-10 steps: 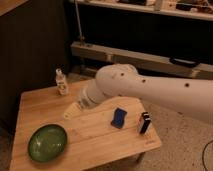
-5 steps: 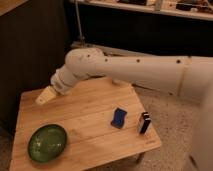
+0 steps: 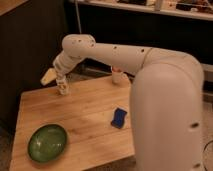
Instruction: Move the arm in a circular motion
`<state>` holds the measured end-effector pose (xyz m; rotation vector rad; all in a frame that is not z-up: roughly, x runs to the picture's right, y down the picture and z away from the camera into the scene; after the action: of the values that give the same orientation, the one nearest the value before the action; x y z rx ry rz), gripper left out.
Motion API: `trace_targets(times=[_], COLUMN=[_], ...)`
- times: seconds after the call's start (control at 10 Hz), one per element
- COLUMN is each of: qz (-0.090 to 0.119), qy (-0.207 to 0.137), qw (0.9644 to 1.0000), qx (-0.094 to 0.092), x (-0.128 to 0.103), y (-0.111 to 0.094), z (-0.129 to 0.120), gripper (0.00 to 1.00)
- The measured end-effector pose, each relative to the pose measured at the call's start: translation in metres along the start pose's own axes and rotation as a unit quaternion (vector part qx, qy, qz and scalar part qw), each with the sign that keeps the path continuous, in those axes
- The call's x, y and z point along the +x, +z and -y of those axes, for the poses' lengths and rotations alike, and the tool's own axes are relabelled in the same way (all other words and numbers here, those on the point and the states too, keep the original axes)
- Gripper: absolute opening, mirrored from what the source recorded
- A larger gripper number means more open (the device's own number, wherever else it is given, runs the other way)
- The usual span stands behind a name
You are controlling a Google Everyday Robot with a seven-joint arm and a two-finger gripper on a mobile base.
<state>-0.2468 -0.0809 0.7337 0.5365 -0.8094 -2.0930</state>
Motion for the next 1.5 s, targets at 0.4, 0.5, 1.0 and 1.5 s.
trace_targets(times=[0.4, 0.5, 1.0, 1.5], qz=[0.033, 0.036, 0.033, 0.014], qy=[0.092, 0.107, 0.174, 0.169], qw=[0.9941, 0.9921, 0.9783, 0.9749], qx=[-0.047, -0.056, -0.108, -0.145], x=[-0.056, -0.074, -0.181, -0.272], y=[0.006, -0.002, -0.075, -0.155], z=[-0.084, -0.097, -0.14, -0.081], gripper=[0.8, 0.8, 0.8, 0.8])
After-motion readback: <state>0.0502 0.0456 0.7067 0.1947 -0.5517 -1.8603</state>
